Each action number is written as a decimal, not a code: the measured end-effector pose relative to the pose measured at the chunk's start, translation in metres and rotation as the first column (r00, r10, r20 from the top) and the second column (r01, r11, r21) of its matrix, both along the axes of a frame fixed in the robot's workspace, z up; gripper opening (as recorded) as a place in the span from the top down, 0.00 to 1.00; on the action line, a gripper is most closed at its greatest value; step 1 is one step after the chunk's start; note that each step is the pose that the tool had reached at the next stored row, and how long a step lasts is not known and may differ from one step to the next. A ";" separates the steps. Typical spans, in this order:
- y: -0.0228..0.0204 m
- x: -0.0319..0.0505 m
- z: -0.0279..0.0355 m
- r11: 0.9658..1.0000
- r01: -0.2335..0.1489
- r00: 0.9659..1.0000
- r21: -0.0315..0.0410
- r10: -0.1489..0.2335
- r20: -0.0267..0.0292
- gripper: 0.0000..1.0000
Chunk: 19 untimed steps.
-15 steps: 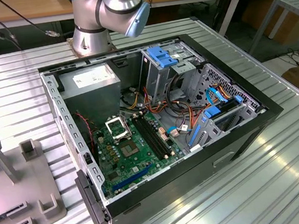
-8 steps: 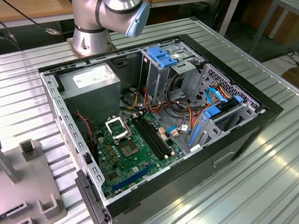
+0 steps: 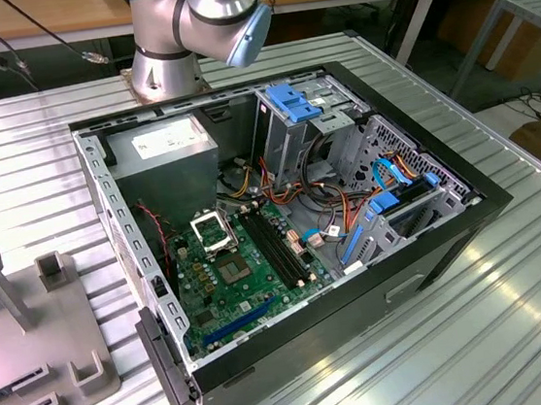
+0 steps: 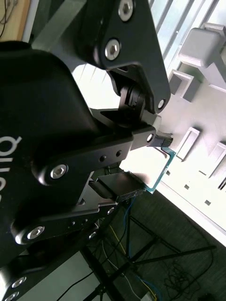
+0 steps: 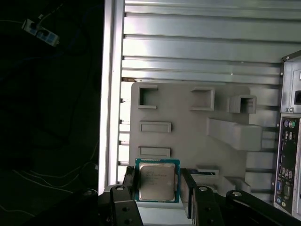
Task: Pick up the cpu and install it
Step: 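Pick up the cpu and move it towards the insertion slot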
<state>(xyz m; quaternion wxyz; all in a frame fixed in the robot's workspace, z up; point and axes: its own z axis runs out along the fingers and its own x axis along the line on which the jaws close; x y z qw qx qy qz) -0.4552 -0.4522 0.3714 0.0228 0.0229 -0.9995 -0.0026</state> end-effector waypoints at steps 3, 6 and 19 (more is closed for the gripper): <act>0.0000 0.0021 0.0001 1.000 0.000 1.000 0.000 0.000 0.000 0.53; 0.0000 0.0044 0.0000 1.000 0.000 1.000 0.000 0.000 0.000 0.53; 0.0000 0.0164 0.0000 1.000 0.000 1.000 0.000 0.000 0.000 0.53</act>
